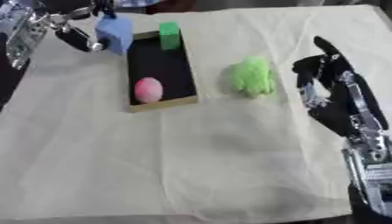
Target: Pick up objects on the table and place them in the box.
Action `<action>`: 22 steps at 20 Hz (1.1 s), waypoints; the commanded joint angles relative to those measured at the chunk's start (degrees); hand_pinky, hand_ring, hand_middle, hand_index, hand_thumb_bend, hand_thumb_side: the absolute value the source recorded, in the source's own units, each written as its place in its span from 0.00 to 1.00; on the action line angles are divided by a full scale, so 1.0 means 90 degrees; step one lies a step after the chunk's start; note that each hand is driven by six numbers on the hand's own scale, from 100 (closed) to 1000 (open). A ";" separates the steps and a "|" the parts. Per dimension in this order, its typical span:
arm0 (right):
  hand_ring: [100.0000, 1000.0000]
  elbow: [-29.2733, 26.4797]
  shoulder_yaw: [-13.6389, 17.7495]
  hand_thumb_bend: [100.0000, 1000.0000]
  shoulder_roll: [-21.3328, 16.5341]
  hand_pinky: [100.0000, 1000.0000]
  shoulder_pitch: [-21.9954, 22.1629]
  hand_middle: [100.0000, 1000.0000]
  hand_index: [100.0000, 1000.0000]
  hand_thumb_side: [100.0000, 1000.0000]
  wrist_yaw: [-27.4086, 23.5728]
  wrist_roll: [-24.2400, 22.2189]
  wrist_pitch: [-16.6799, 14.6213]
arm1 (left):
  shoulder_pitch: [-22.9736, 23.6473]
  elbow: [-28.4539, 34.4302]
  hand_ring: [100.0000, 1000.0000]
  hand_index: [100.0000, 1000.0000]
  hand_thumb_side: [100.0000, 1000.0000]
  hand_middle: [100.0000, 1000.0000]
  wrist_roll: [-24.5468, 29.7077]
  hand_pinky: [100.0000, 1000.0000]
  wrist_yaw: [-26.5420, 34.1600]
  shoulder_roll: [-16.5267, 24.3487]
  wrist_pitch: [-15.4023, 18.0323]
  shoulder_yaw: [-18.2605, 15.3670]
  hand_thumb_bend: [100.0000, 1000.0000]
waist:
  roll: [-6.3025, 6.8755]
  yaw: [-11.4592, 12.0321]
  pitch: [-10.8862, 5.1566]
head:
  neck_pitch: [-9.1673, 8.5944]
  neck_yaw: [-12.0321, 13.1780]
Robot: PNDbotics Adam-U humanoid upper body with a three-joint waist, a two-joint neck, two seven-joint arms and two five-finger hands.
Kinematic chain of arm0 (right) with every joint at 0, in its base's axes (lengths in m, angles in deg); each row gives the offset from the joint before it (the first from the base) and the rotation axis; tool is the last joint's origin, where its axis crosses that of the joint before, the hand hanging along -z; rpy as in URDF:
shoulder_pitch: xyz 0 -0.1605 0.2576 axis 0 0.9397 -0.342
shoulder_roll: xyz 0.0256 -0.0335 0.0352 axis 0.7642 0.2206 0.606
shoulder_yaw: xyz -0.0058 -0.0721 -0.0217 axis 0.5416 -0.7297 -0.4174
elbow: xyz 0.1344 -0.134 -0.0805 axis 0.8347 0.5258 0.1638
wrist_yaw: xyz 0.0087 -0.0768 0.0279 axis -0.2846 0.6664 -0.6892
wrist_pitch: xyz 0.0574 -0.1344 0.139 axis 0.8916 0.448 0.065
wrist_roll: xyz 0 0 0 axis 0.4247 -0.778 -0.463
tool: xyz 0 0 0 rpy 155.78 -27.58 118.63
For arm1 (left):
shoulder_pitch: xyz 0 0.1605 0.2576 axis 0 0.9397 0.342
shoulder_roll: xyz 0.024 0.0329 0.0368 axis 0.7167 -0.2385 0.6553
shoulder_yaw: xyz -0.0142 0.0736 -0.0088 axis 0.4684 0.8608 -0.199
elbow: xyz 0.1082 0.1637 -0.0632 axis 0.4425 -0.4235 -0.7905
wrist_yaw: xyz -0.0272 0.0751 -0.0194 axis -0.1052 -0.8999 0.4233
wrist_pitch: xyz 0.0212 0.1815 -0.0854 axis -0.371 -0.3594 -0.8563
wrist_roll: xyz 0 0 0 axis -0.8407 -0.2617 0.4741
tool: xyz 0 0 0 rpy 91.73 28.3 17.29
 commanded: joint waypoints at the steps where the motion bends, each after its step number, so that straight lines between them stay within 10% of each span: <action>1: 0.70 -0.0118 0.0029 0.00 -0.0053 0.78 -0.0061 0.63 1.00 0.42 0.0010 -0.0026 -0.0009 | -0.0134 0.0041 0.61 0.76 0.16 0.63 -0.0181 0.71 -0.0075 -0.0086 -0.0036 0.0054 0.18 | 0.0029 -0.0008 -0.0212 | -0.0015 -0.0020; 12: 0.70 -0.0107 0.0033 0.00 -0.0049 0.78 -0.0071 0.63 1.00 0.42 0.0008 -0.0032 -0.0010 | -0.0010 -0.0180 0.67 0.94 0.21 0.71 -0.0577 0.73 -0.0594 -0.0208 -0.0158 0.0107 0.32 | 0.0026 -0.0016 -0.0198 | -0.0015 -0.0035; 15: 0.70 -0.0107 0.0037 0.00 -0.0051 0.78 -0.0075 0.63 1.00 0.42 0.0011 -0.0032 -0.0010 | 0.0050 -0.0101 0.67 0.95 0.34 0.72 -0.0611 0.73 -0.0569 -0.0127 -0.0185 0.0060 0.29 | 0.0028 -0.0005 -0.0200 | -0.0015 -0.0049; 22: 0.70 0.0065 0.0000 0.00 -0.0246 0.78 -0.0391 0.64 0.99 0.41 0.0147 -0.0079 0.0004 | 0.0396 0.0642 0.64 0.90 0.25 0.69 -0.0943 0.74 0.0054 0.0219 -0.0196 -0.0150 0.05 | -0.0014 0.0055 -0.0213 | -0.0015 -0.0093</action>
